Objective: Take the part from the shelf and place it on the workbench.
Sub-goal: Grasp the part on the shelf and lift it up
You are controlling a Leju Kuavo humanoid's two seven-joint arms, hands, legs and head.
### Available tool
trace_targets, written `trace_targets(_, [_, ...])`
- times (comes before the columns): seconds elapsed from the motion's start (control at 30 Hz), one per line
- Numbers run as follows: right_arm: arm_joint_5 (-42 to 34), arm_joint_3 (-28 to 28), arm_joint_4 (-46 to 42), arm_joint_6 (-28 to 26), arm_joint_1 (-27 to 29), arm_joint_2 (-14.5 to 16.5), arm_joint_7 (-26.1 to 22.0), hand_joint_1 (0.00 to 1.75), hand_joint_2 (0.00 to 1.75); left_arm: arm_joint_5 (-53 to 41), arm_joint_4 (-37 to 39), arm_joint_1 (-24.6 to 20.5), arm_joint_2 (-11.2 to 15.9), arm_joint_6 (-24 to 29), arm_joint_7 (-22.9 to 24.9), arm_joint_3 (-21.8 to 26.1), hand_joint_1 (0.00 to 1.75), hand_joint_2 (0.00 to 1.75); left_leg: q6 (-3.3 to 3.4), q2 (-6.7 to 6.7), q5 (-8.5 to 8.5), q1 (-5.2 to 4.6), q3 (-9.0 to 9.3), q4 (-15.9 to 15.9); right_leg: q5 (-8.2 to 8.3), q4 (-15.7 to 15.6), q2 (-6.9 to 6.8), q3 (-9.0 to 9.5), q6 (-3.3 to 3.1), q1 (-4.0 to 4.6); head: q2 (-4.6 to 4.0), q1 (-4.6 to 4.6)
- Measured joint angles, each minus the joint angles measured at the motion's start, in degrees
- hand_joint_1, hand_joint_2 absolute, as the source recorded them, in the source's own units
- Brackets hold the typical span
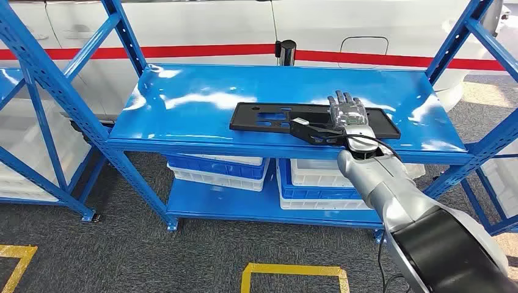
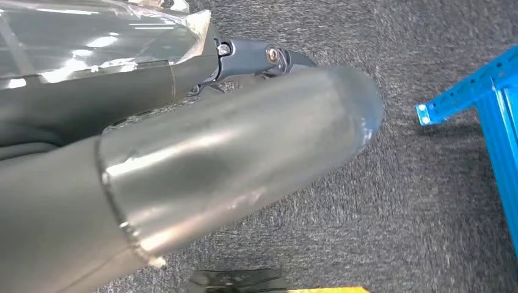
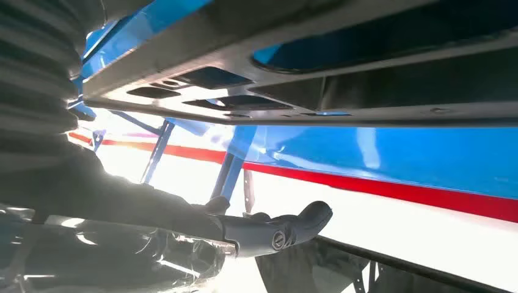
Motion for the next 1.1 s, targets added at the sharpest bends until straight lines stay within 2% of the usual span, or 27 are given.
trace_targets(0.03, [0.0, 0.0, 0.0, 0.0, 0.0, 0.0, -0.1, 0.00, 1.75, 0.0, 0.0, 0.0, 0.0, 0.0, 0.0, 0.0, 0.00, 0.00, -0.13, 0.02, -0.09, 0.17, -0.50, 0.9, -0.06, 0.0, 0.00, 0.02, 0.05, -0.08, 0.00, -0.01])
trace_targets(0.1, [0.1, 0.0, 0.0, 0.0, -0.1, 0.0, -0.2, 0.00, 1.75, 0.0, 0.0, 0.0, 0.0, -0.1, 0.0, 0.0, 0.00, 0.00, -0.50, 0.08, 1.04, 0.64, -0.39, 0.3, -0.34, 0.0, 0.01, 0.19, 0.34, -0.38, 0.00, -0.01])
trace_targets(0.13, [0.2, -0.1, 0.0, 0.0, -0.2, 0.0, -0.3, 0.00, 1.75, 0.0, 0.0, 0.0, 0.0, -0.1, 0.0, 0.0, 0.00, 0.00, -0.75, 0.17, 2.70, 0.95, 0.87, -2.4, -0.62, 0.1, 0.02, 0.42, 0.65, -0.63, 0.00, -0.02])
trace_targets(0.17, [0.3, -0.1, -0.1, 0.0, -0.4, 0.0, -0.4, 0.00, 1.75, -0.1, 0.0, 0.0, 0.0, -0.1, 0.0, 0.0, 0.00, 0.00, -1.02, 0.39, 4.75, 1.25, 2.87, -6.5, -0.99, 0.1, 0.03, 0.72, 1.04, -0.84, 0.00, -0.03])
trace_targets(0.2, [0.5, -0.1, -0.1, 0.1, -0.6, 0.1, -0.5, 0.00, 1.75, -0.1, 0.0, 0.0, 0.0, 0.0, 0.1, 0.0, 0.00, 0.00, -1.24, 0.54, 6.17, 1.35, 4.89, -10.3, -1.43, 0.1, 0.05, 0.91, 1.54, -0.76, 0.00, -0.08])
trace_targets(0.23, [0.6, -0.1, -0.1, 0.1, -1.0, 0.1, -0.6, 0.00, 1.75, -0.1, 0.0, -0.1, -0.1, 0.0, 0.2, 0.0, 0.00, 0.00, -1.18, 0.55, 6.97, 1.34, 6.39, -13.1, -1.82, 0.1, 0.06, 1.04, 2.01, -0.63, 0.00, -0.05])
trace_targets(0.3, [1.0, -0.1, -0.2, 0.3, -1.7, 0.2, -0.8, 0.00, 1.75, -0.1, 0.0, -0.1, -0.1, 0.0, 0.3, 0.0, 0.00, 0.00, -0.47, 0.28, 6.63, 0.83, 7.46, -14.9, -2.36, -0.4, 0.06, 1.21, 2.91, -0.20, 0.00, 0.00])
trace_targets(0.37, [1.2, -0.1, -0.2, 0.3, -2.1, 0.3, -1.0, 0.00, 1.75, -0.1, 0.0, -0.2, -0.2, -0.1, 0.3, 0.0, 0.00, 0.00, 0.70, 0.09, 6.26, 0.46, 7.90, -15.1, -2.74, -1.0, 0.01, 1.80, 3.64, -0.36, 0.00, 0.06])
trace_targets(0.4, [1.4, -0.1, -0.2, 0.3, -2.2, 0.3, -1.2, 0.00, 1.75, -0.2, 0.0, -0.2, -0.2, -0.1, 0.2, 0.0, 0.00, 0.00, 1.27, 0.05, 6.11, 0.39, 8.28, -15.4, -3.26, -0.2, 0.01, 1.62, 3.79, -0.45, 0.00, 0.12])
trace_targets(0.43, [1.5, -0.1, -0.3, 0.3, -2.3, 0.4, -1.4, 0.00, 1.75, -0.2, 0.0, -0.2, -0.2, -0.1, 0.2, 0.0, 0.00, 0.00, 1.83, 0.02, 6.00, 0.39, 8.67, -15.6, -4.20, 1.9, 0.01, 0.72, 3.69, -0.53, 0.00, 0.14])
trace_targets(0.47, [1.5, -0.1, -0.3, 0.3, -2.3, 0.5, -1.5, 0.00, 1.75, -0.3, 0.0, -0.3, -0.2, -0.2, 0.1, 0.0, 0.00, 0.00, 2.32, 0.01, 5.82, 0.38, 8.98, -15.8, -5.49, 5.5, 0.03, -1.11, 3.38, -0.56, 0.00, 0.18])
trace_targets(0.5, [1.6, -0.1, -0.3, 0.2, -2.3, 0.6, -1.7, 0.00, 1.75, -0.4, 0.0, -0.3, -0.1, -0.3, -0.1, 0.0, 0.00, 0.00, 2.74, -0.04, 5.59, 0.27, 9.20, -15.8, -6.92, 9.9, 0.07, -3.74, 3.05, -0.44, 0.00, 0.21])
trace_targets(0.53, [1.6, -0.1, -0.3, 0.2, -2.1, 0.7, -1.9, 0.41, 1.75, -0.4, 0.0, -0.4, -0.1, -0.4, -0.4, 0.0, 0.00, 0.00, 3.03, -0.16, 5.40, 0.14, 9.37, -15.8, -7.97, 13.9, 0.09, -6.43, 2.90, -0.29, 0.00, 0.21])
trace_targets(0.57, [1.5, -0.1, -0.3, 0.2, -1.8, 0.7, -2.1, 0.85, 1.75, -0.4, 0.0, -0.5, -0.2, -0.6, -0.7, 0.0, 0.00, 0.00, 3.22, -0.36, 5.20, -0.01, 9.55, -15.8, -8.21, 16.5, 0.11, -8.57, 2.97, -0.10, 0.00, 0.21])
trace_targets(0.6, [1.5, -0.2, -0.3, 0.1, -1.6, 0.8, -2.2, 1.29, 1.75, -0.4, 0.0, -0.5, -0.3, -0.6, -1.0, 0.0, 0.00, 0.44, 3.30, -0.60, 5.03, -0.19, 9.73, -15.8, -7.47, 16.7, 0.13, -9.68, 3.22, 0.12, 0.00, 0.22])
trace_targets(0.63, [1.4, -0.3, -0.3, 0.0, -1.5, 0.8, -2.3, 1.72, 1.75, -0.4, 0.0, -0.5, -0.3, -0.5, -1.2, 0.0, 0.00, 0.87, 3.30, -0.82, 4.90, -0.37, 9.94, -15.7, -5.81, 14.7, 0.13, -9.57, 3.52, 0.34, 0.00, 0.21])
trace_targets(0.67, [1.3, -0.3, -0.3, 0.0, -1.5, 0.9, -2.4, 1.75, 1.75, -0.4, 0.0, -0.5, -0.4, -0.4, -1.3, 0.0, 0.00, 1.31, 3.24, -1.00, 4.75, -0.53, 10.17, -15.7, -3.58, 10.9, 0.13, -8.51, 3.73, 0.53, 0.00, 0.21])
trace_targets(0.7, [1.3, -0.4, -0.3, -0.1, -1.5, 1.0, -2.4, 1.75, 1.75, -0.4, 0.0, -0.5, -0.5, -0.3, -1.4, 0.0, 0.00, 1.75, 3.11, -1.13, 4.59, -0.74, 10.35, -15.7, -1.34, 6.8, 0.17, -7.16, 3.62, 0.75, 0.00, 0.20])
trace_targets(0.77, [1.2, -0.5, -0.3, -0.3, -1.6, 1.2, -2.5, 1.71, 1.75, -0.4, 0.0, -0.6, -0.5, -0.1, -1.3, 0.0, 0.00, 1.75, 2.95, -1.32, 4.12, -1.16, 10.57, -15.5, 1.77, 1.6, 0.25, -5.13, 2.76, 0.90, 0.00, 0.13])
trace_targets(0.8, [1.2, -0.6, -0.3, -0.4, -1.6, 1.3, -2.5, 1.69, 1.75, -0.3, 0.0, -0.6, -0.5, -0.1, -1.1, 0.0, 0.00, 1.75, 3.19, -1.37, 3.95, -1.33, 10.59, -15.4, 2.39, 0.9, 0.29, -4.77, 2.33, 0.90, 0.00, 0.08])
trace_targets(0.9, [1.3, -1.0, -0.3, -1.0, -1.7, 1.6, -3.0, 1.63, 1.75, -0.2, 0.0, -0.4, -0.4, -0.1, -0.2, 0.0, 0.00, 1.75, 3.67, -1.31, 3.82, -1.24, 10.68, -15.4, 2.69, 0.7, 0.37, -4.56, 2.03, 0.93, 0.00, 0.10])
trace_targets(1.1, [1.1, -2.3, -0.5, -3.0, -1.9, 1.7, -5.4, 1.75, 1.75, -0.5, 0.0, -0.3, -0.3, 2.6, -3.1, 0.1, 0.00, 1.75, 3.17, -1.15, 3.84, -1.04, 10.93, -15.7, 2.61, 0.8, 0.60, -4.57, 1.87, 1.12, 0.00, 0.10])
